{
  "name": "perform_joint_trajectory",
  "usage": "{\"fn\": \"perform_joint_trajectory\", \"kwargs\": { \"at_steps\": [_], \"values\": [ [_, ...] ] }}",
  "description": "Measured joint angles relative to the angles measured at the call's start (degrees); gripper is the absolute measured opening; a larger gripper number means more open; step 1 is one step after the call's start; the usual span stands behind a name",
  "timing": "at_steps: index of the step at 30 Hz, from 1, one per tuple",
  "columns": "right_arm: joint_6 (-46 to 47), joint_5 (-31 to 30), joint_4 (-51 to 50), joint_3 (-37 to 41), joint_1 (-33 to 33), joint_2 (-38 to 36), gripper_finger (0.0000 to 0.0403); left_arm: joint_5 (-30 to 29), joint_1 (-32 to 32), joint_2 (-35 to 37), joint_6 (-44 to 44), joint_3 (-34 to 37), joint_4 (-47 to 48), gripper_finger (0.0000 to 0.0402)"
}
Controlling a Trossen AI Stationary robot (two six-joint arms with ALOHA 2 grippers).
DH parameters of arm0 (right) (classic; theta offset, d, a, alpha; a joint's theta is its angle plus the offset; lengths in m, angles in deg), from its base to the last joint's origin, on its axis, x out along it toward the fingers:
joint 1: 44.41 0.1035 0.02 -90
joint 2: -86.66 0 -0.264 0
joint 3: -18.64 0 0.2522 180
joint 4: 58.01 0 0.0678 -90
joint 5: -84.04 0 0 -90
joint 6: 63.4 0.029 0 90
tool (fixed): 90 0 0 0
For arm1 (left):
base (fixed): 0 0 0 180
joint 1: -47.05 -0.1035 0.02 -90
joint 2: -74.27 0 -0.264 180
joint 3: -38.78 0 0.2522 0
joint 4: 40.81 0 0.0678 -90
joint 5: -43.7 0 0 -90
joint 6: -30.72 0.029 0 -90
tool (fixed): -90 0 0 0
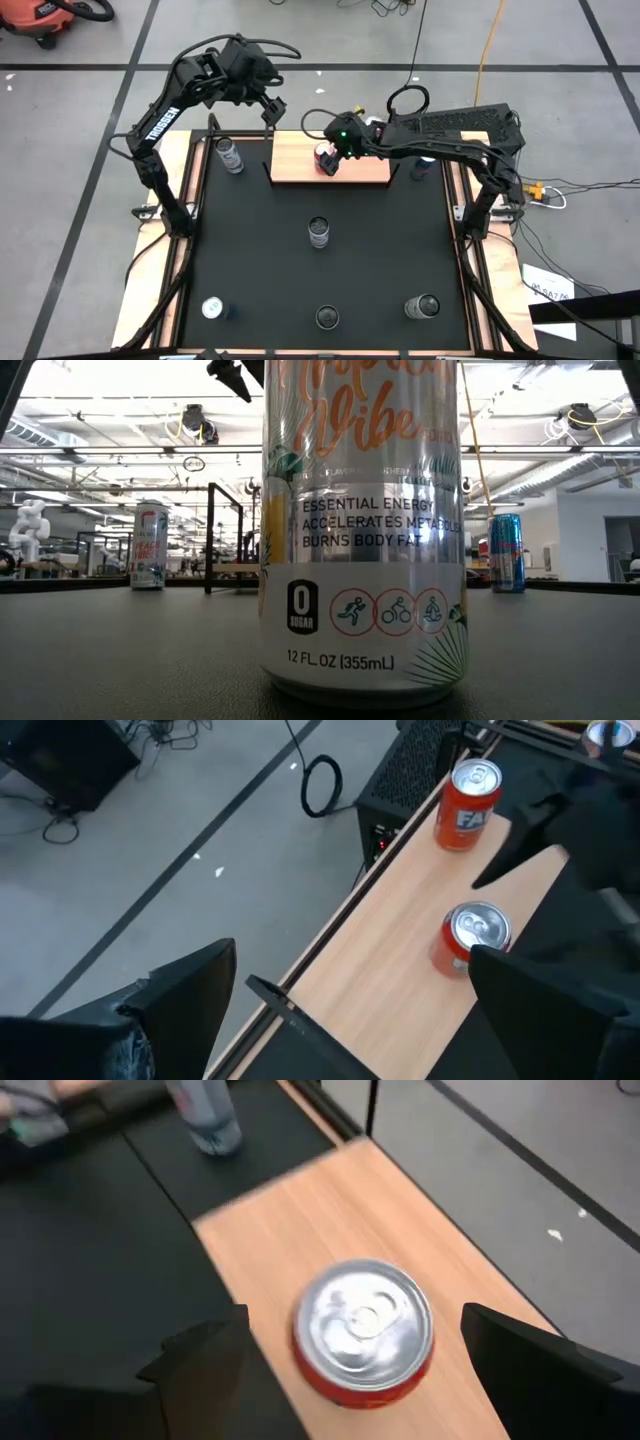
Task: Place canned beverage on shelf
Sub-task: Put the red soda can on the shelf aligned with the other red soda can
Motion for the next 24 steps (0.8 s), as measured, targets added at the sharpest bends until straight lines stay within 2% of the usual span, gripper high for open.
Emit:
{"fn": "perform_joint_trajectory", "kwargs": {
  "at_steps": [13,24],
  "values": [
    [0.0,-0.4,2.2,0.0,-1.1,5.0,0.0350,-1.3,0.0,0.0,-0.9,0.0,0.2,0.0391],
    [-0.3,0.0,-0.2,0.0,-1.2,4.7,0.0268,-1.7,0.0,0.0,-0.9,0.0,1.0,0.0391]
  ]
}}
